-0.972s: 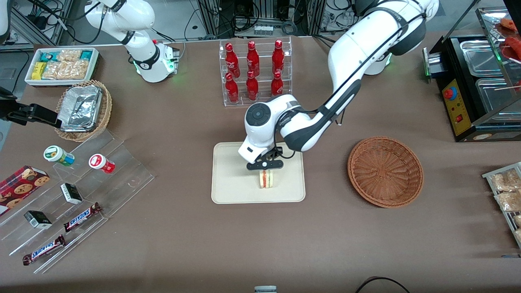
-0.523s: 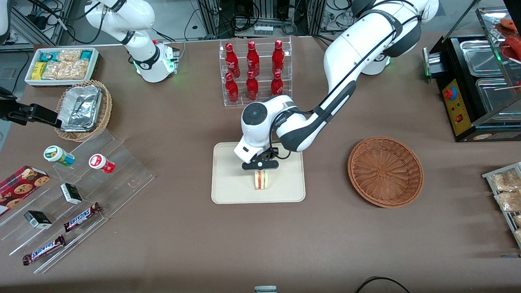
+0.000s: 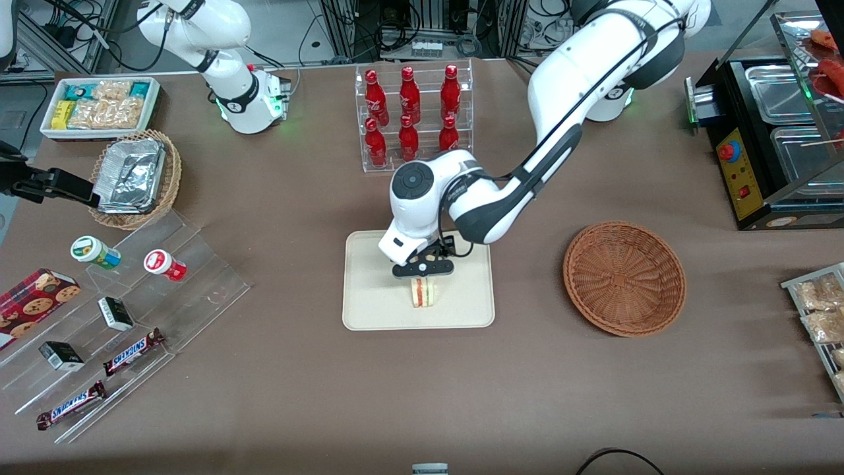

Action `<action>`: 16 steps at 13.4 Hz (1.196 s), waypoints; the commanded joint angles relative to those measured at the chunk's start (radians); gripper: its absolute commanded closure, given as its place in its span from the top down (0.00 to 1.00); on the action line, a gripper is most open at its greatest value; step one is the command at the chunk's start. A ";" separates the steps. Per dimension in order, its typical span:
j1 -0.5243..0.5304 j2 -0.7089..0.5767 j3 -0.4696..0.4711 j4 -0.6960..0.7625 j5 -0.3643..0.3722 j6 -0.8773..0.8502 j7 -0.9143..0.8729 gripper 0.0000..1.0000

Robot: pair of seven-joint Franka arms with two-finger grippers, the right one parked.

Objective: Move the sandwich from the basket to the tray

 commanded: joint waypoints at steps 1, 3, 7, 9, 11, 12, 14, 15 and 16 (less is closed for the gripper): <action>-0.005 -0.164 0.015 -0.028 -0.043 -0.178 -0.103 0.99; -0.006 -0.239 0.067 -0.032 -0.090 -0.266 -0.105 0.99; 0.070 -0.394 0.135 -0.103 -0.174 -0.332 -0.003 0.99; 0.211 -0.465 0.081 -0.106 -0.257 -0.428 0.227 0.99; 0.261 -0.514 0.085 -0.107 -0.273 -0.510 0.361 0.99; 0.296 -0.536 0.087 -0.109 -0.274 -0.535 0.408 0.99; 0.366 -0.580 0.096 -0.115 -0.326 -0.584 0.571 0.99; 0.385 -0.608 0.130 -0.133 -0.343 -0.596 0.673 0.99; 0.380 -0.635 0.182 -0.156 -0.363 -0.599 0.747 0.99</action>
